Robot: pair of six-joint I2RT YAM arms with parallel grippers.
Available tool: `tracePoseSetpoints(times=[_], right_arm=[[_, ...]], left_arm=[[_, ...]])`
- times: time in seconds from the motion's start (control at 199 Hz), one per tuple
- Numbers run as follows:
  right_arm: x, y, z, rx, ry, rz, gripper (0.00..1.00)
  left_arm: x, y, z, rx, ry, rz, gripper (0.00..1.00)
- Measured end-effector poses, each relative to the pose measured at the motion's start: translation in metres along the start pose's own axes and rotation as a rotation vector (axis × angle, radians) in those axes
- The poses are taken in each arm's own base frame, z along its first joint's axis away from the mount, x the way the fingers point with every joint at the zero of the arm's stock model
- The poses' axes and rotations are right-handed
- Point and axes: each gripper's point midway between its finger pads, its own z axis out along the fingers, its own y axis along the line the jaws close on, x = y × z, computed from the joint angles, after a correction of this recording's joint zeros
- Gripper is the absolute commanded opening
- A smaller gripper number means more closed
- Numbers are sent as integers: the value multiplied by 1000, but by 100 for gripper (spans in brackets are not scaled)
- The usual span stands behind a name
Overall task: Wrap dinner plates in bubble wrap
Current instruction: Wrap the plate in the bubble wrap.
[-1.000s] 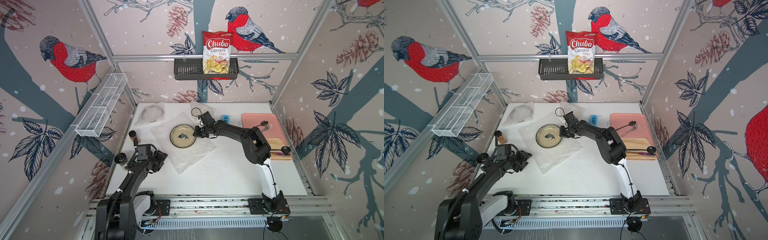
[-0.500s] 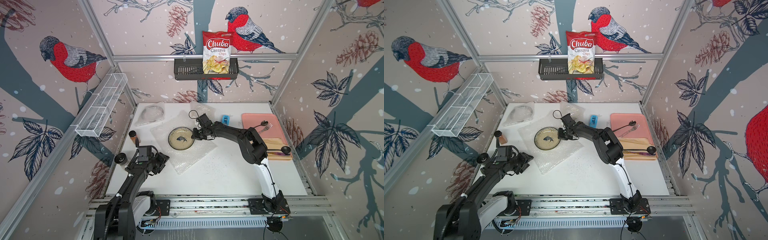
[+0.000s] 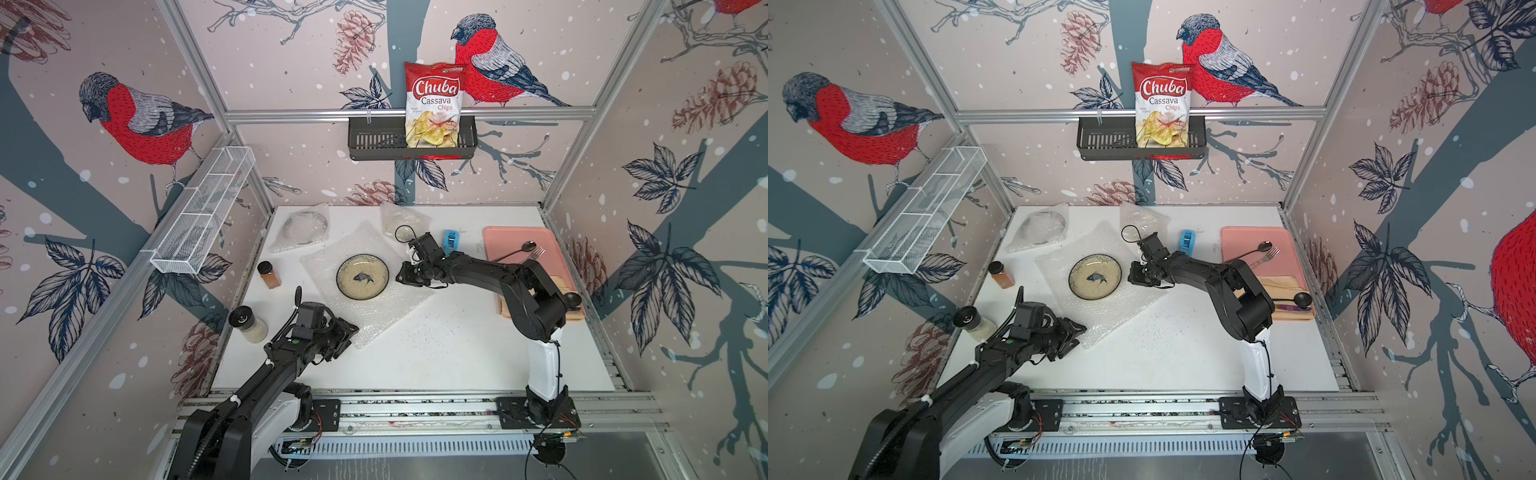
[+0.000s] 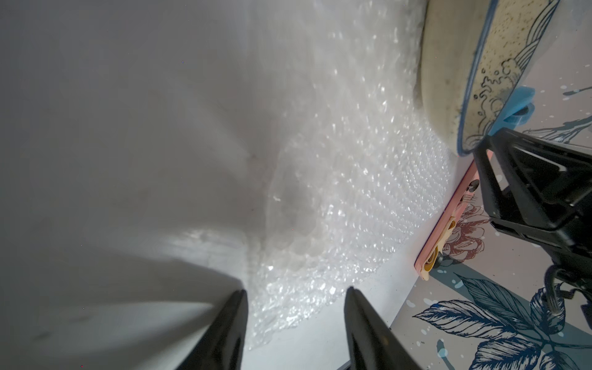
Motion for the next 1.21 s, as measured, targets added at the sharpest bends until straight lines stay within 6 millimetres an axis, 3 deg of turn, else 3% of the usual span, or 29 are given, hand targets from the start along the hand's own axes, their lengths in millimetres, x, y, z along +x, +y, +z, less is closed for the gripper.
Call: tracePoseSetpoints(times=[0.146,0.316,0.593,0.748,1.025,1.205], right_arm=[[18,-20,3,36,26,18,24],[25,-25,1,14,1,10,24],[40,-27,-4,-33,-17,18,23],[51,-27,-7,-46,-18,7,23],[76,-33,-25,-35,21,17,23],[86,-36,-35,-13,49,28,30]], left_arm=[[6,0,4,-19,13,8,38],[13,1,5,-27,30,17,31],[18,8,10,-44,58,5,0],[17,4,4,-57,53,2,0],[21,-37,-18,20,77,68,0],[24,-49,-27,52,87,97,0]])
